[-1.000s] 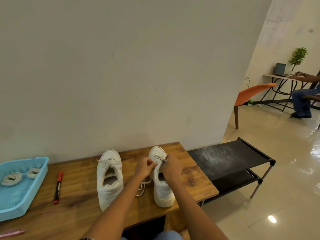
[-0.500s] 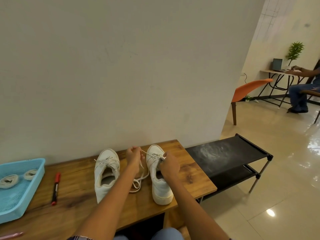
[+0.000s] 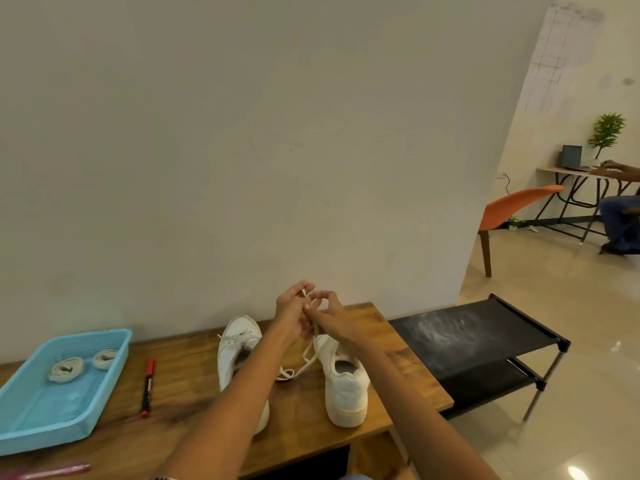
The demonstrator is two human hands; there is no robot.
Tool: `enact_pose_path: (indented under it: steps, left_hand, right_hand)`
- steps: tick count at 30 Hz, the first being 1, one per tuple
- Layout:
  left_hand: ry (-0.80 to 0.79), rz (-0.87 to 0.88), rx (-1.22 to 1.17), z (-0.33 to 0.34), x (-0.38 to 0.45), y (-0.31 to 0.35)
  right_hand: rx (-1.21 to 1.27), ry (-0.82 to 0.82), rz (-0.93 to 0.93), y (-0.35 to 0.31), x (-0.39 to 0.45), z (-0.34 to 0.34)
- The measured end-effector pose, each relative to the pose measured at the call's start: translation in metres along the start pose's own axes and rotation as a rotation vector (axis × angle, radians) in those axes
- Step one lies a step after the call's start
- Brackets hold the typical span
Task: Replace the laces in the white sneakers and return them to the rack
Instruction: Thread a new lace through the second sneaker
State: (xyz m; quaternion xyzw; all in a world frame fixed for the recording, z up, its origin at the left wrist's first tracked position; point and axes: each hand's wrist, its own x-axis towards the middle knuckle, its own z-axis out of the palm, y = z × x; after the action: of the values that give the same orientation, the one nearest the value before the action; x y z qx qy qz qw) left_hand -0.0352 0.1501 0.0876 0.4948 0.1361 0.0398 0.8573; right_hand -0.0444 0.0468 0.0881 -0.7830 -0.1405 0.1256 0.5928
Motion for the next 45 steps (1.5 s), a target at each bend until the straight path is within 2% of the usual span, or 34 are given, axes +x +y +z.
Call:
enact_pose_path:
  steps: [2, 5, 7, 10, 11, 13, 15, 16, 17, 18, 20, 24, 29, 30, 33, 34, 36, 38, 41, 45]
  left_hand:
    - [0.091, 0.118, 0.288, -0.005, 0.002, -0.003]
    - [0.088, 0.259, 0.829, -0.016, -0.005, -0.011]
    - [0.059, 0.254, 1.068, -0.023, -0.008, -0.020]
    - [-0.014, 0.176, 1.482, -0.027, -0.013, -0.026]
    - [-0.067, 0.123, 1.652, -0.026, -0.015, -0.029]
    - [-0.081, 0.128, 1.845, -0.018, -0.022, -0.029]
    - [0.015, 0.359, 1.762, -0.007, -0.022, -0.025]
    - [0.022, 0.456, 1.581, 0.000, -0.020, -0.021]
    - [-0.028, 0.470, 1.358, 0.007, -0.017, -0.017]
    - [-0.107, 0.402, 1.150, 0.015, -0.017, -0.014]
    - [-0.238, 0.254, 0.953, 0.024, -0.019, -0.014]
    - [-0.296, 0.199, 1.056, 0.018, -0.018, -0.022]
    - [-0.106, 0.204, 0.999, 0.000, -0.004, -0.035]
    - [-0.063, 0.209, 0.977, -0.002, -0.002, -0.039]
    - [0.044, 0.288, 0.971, -0.002, 0.001, -0.054]
    - [0.075, 0.322, 0.977, 0.000, 0.001, -0.059]
    - [0.117, 0.360, 0.999, 0.008, -0.001, -0.070]
    - [0.146, 0.366, 0.998, 0.016, -0.002, -0.078]
    - [0.215, 0.333, 0.981, 0.026, -0.003, -0.089]
    - [0.258, 0.361, 1.020, 0.029, -0.004, -0.105]
  right_hand:
    - [-0.107, -0.036, 0.070, -0.007, -0.003, -0.020]
    - [-0.171, -0.003, 0.074, -0.011, -0.005, -0.050]
    - [-0.176, 0.147, 0.047, -0.011, -0.005, -0.069]
    - [-0.375, 0.394, 0.013, -0.003, -0.001, -0.092]
    - [-0.412, 0.401, 0.025, -0.002, -0.001, -0.095]
    - [-0.380, 0.270, 0.066, -0.002, -0.005, -0.094]
    - [-0.353, 0.046, 0.102, -0.007, -0.011, -0.085]
    - [-0.339, -0.039, 0.116, -0.009, -0.012, -0.079]
    - [-0.322, -0.083, 0.122, -0.010, -0.013, -0.074]
    - [-0.310, -0.082, 0.123, -0.010, -0.012, -0.069]
    - [-0.352, 0.014, 0.096, -0.005, -0.005, -0.064]
    - [-0.479, 0.088, 0.071, 0.010, 0.006, -0.063]
    - [-0.582, 0.321, -0.003, 0.040, 0.011, -0.073]
    - [-0.619, 0.321, -0.008, 0.046, 0.012, -0.074]
    - [-0.792, 0.158, 0.097, 0.061, 0.011, -0.058]
    - [-0.834, 0.152, 0.117, 0.069, 0.011, -0.049]
    - [-0.885, 0.245, 0.084, 0.084, 0.012, -0.035]
    - [-0.709, 0.380, 0.025, 0.098, 0.012, -0.027]
    - [-0.375, 0.468, -0.026, 0.107, 0.011, -0.027]
    - [-0.292, 0.515, -0.009, 0.111, 0.012, -0.030]
